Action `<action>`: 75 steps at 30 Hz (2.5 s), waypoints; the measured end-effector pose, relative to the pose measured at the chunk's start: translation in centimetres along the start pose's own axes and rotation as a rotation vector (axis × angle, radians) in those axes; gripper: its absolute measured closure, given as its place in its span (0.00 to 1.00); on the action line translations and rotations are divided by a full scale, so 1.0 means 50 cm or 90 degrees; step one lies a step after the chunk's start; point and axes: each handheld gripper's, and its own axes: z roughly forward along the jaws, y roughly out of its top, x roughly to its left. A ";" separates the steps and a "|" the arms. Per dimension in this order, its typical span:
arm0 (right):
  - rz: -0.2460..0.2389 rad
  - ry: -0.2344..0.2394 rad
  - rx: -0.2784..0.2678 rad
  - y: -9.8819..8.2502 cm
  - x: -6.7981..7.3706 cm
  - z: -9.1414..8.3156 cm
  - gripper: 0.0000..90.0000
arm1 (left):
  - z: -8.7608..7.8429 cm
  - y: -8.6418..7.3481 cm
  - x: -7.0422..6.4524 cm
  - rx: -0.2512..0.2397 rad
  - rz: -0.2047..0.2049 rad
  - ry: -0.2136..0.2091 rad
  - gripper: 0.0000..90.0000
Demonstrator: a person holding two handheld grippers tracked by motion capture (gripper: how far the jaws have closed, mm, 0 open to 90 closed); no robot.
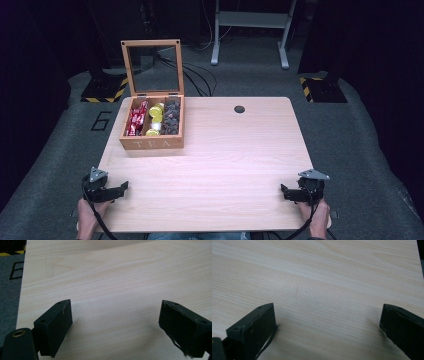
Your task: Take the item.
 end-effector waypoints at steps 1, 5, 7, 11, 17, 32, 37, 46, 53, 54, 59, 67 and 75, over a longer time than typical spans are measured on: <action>0.002 0.003 0.000 0.000 0.000 0.001 0.00 | -0.002 0.004 -0.001 -0.001 -0.001 -0.002 0.13; 0.002 0.010 0.003 0.000 -0.003 0.001 0.00 | -0.009 0.017 -0.003 0.001 0.008 -0.010 0.13; 0.005 0.010 0.003 0.000 -0.003 0.001 0.00 | -0.010 0.025 -0.004 -0.007 0.008 -0.013 0.13; 0.003 0.011 0.002 0.000 -0.003 0.002 0.00 | -0.017 0.045 -0.005 -0.004 0.014 -0.018 0.13; 0.003 0.012 0.002 0.000 -0.003 0.002 0.00 | -0.023 0.070 -0.010 -0.010 0.023 -0.022 0.13; 0.003 0.012 0.002 0.000 -0.004 0.002 0.00 | -0.034 0.136 -0.020 -0.026 0.041 -0.033 0.15; 0.003 0.013 0.002 0.000 -0.004 0.002 0.00 | -0.036 0.159 -0.020 -0.027 0.044 -0.038 0.15; 0.003 0.012 0.002 0.000 -0.004 0.002 0.00 | -0.030 0.196 -0.026 -0.033 0.050 -0.045 0.15; 0.003 0.012 0.001 0.000 -0.004 0.002 0.00 | -0.024 0.228 -0.028 -0.037 0.051 -0.054 0.14; 0.003 0.013 0.002 0.000 -0.004 0.002 0.00 | -0.023 0.234 -0.029 -0.037 0.052 -0.051 0.12; 0.003 0.012 0.001 0.000 -0.004 0.002 0.00 | -0.011 0.260 -0.027 -0.043 0.045 -0.053 0.09; 0.003 0.012 0.001 0.000 -0.003 0.002 0.00 | 0.010 0.302 -0.027 -0.032 0.045 -0.058 0.09; 0.007 0.012 0.000 0.000 -0.002 0.002 0.00 | 0.035 0.337 -0.025 -0.030 0.037 -0.070 0.08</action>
